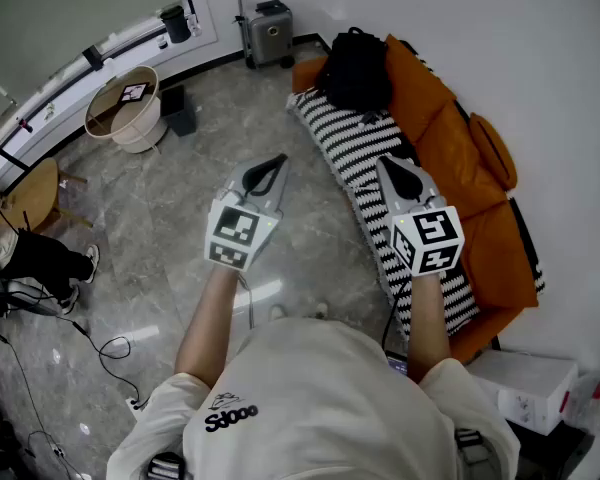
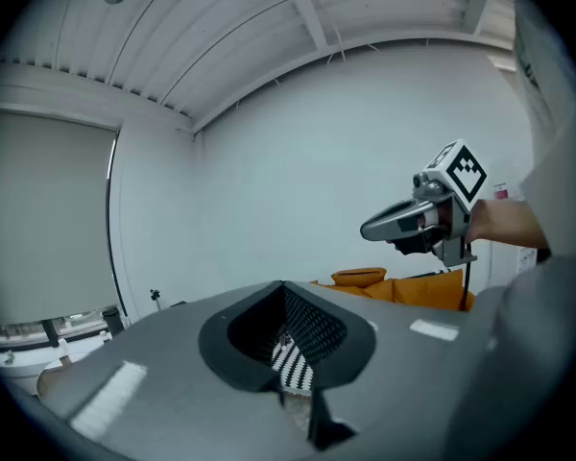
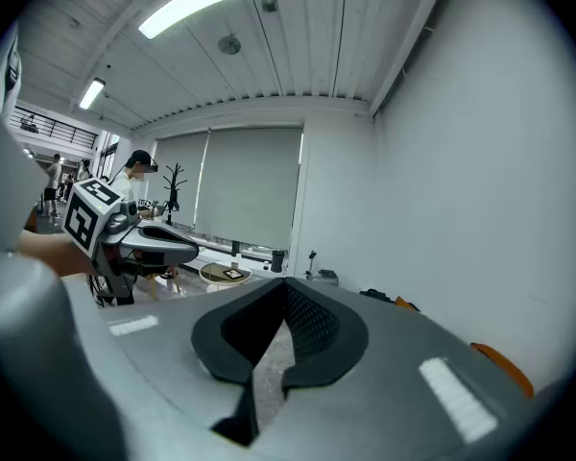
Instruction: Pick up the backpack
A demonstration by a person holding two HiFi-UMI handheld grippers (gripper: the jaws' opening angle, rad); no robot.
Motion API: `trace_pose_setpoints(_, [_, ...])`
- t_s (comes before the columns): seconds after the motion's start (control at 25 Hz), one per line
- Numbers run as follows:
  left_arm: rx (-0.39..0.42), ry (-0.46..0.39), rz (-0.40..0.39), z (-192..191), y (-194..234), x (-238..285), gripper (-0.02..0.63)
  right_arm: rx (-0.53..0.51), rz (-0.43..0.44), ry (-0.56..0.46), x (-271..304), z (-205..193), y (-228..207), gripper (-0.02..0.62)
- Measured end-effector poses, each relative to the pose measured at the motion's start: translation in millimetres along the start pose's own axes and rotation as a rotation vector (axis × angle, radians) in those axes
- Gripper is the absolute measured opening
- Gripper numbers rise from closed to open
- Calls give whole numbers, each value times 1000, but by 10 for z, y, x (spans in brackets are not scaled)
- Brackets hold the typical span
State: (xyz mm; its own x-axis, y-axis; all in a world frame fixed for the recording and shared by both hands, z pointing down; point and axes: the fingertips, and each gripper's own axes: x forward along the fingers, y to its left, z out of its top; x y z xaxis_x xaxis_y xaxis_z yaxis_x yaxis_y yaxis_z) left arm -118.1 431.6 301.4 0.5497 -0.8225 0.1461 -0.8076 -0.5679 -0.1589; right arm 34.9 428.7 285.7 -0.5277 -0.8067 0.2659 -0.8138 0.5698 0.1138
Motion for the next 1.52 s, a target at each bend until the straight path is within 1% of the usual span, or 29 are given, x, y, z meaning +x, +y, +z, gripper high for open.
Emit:
trace_pose_setpoints(0.36, [-3,11,-1,-42,-30,10,9,-15,2,11,-4,-71,22,2])
trace_pose_setpoints(0.56, [-8,14,1,-39,-36,23,9,32,7,-19,-27,-48,-21,2])
trace_pose_setpoints(0.76, [-11,20,2,-49,-103,88,9,24,19,-23,-58,-67,-80,2])
trace_pose_setpoints(0.96, [-17,26,3,-53,-210,197,9,22,14,-20,-109,-124,-228,2])
trace_pose_setpoints(1.28, [-7,20,21,56,-450,388,9,26,-1,-41,-262,-161,-564,2])
trace_pose_setpoints(1.4, [-5,17,30,136,-532,444,9,19,7,-63,-315,-114,-651,2])
trace_pose_setpoints(1.52, [2,24,38,167,-653,486,9,19,21,-69,-373,-162,-729,2])
